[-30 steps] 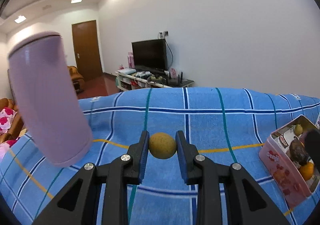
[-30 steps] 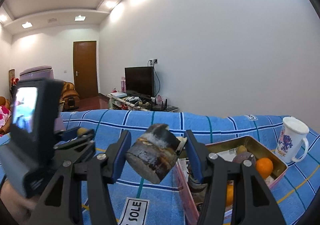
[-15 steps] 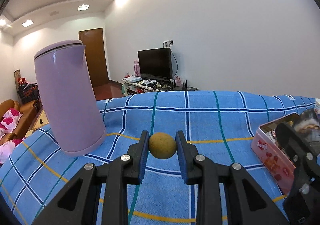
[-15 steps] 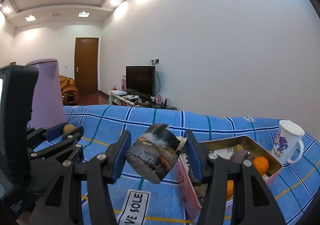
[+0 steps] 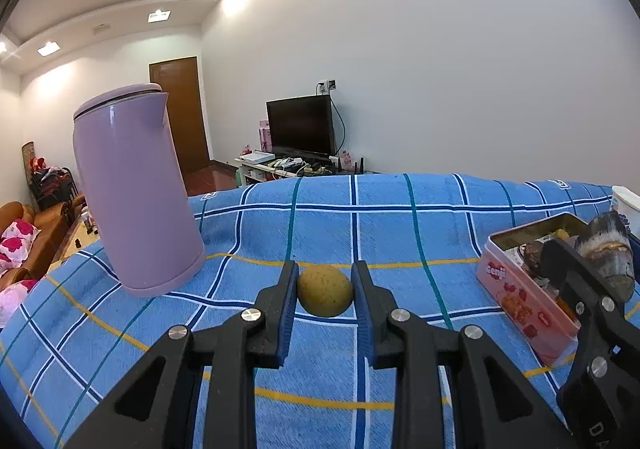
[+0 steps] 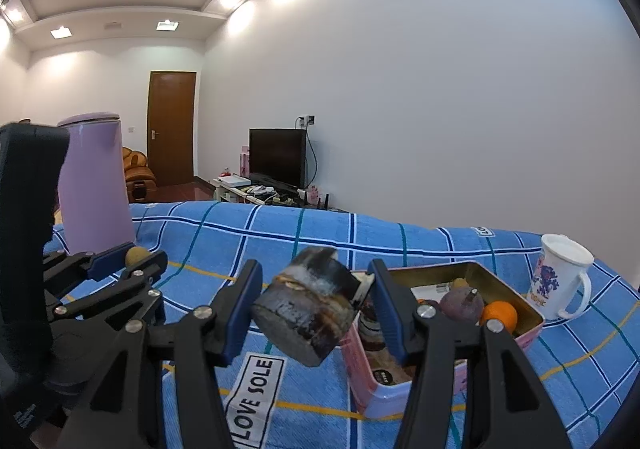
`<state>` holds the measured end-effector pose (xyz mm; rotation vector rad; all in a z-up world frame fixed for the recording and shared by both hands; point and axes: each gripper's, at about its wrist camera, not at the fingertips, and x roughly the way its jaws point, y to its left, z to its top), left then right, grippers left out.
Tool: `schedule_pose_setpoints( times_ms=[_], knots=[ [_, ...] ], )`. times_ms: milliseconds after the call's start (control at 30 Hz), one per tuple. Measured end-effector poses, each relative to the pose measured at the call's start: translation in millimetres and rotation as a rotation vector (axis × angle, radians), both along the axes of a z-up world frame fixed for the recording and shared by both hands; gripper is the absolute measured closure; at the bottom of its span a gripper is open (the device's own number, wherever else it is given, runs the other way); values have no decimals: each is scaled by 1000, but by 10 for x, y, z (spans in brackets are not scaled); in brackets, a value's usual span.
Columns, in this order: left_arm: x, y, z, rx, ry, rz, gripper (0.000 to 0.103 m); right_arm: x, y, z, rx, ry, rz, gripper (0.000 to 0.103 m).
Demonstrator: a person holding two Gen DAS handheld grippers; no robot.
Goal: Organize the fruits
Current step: 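Carry the dark fruit and yellow fruit toward the pink tin with both tools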
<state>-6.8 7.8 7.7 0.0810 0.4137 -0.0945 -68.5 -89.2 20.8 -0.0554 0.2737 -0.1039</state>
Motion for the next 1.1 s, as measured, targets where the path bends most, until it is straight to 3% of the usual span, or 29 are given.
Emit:
schedule_pose_setpoints(
  times_ms=[400, 1100],
  knots=[
    [-142, -111, 8, 5, 12, -25, 74, -157, -64, 51, -34, -22, -20, 46],
    [-312, -605, 210, -25, -20, -129, 74, -371, -675, 130, 1, -58, -122, 45]
  ],
)
